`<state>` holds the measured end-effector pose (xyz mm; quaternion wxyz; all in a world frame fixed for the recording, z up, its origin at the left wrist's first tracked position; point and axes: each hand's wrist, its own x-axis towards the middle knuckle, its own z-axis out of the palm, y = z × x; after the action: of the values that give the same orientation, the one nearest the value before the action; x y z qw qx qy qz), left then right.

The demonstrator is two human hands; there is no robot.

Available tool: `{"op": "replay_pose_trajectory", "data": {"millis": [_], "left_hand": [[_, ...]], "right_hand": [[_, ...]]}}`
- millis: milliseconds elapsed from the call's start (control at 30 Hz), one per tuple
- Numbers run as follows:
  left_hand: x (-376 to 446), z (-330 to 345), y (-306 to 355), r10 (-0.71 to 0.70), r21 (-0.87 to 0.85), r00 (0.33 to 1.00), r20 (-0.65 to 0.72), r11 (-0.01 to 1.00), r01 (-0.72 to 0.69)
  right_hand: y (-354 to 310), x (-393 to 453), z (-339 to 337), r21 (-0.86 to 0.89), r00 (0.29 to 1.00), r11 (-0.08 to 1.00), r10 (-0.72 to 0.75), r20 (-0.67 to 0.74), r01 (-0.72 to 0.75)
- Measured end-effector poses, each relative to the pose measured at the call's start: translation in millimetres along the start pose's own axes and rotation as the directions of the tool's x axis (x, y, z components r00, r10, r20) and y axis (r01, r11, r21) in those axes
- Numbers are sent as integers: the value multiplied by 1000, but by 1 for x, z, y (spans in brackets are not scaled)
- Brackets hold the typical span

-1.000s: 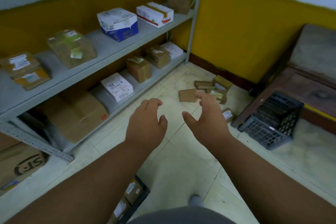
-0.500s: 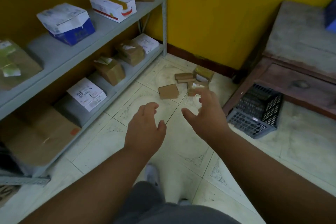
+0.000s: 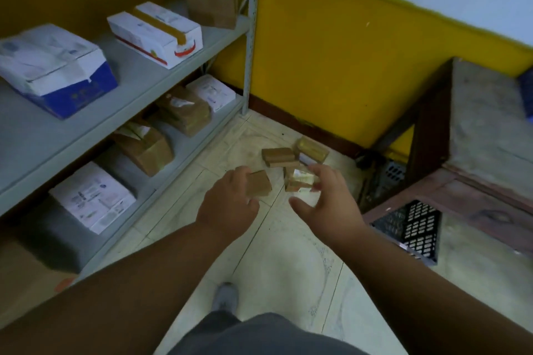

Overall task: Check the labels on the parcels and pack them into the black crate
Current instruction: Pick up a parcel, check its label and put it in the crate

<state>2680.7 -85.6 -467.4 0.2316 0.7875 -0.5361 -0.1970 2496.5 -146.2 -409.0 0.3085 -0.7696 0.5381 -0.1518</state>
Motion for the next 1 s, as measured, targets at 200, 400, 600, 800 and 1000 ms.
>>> {"op": "replay_pose_trajectory", "data": {"millis": [200,400,600,800,1000], "left_hand": [[83,6,-9,-95,-91,993,64,991,101],[141,36,-21,-205,-153,964,171,961,231],[226,59,-39,-371,-173,920,124,905,388],[301,121,-44,-509,-206,841,186,816,540],[361,202,-101,-553,-166,795,249,784,598]], "right_hand": [[-2,73,28,23,996,997,69,58,-71],[28,156,41,48,981,987,145,126,-151],[65,263,71,66,947,991,94,306,-120],[109,366,107,-8,902,988,142,407,-152],[163,419,205,-69,825,956,281,491,-284]]}}
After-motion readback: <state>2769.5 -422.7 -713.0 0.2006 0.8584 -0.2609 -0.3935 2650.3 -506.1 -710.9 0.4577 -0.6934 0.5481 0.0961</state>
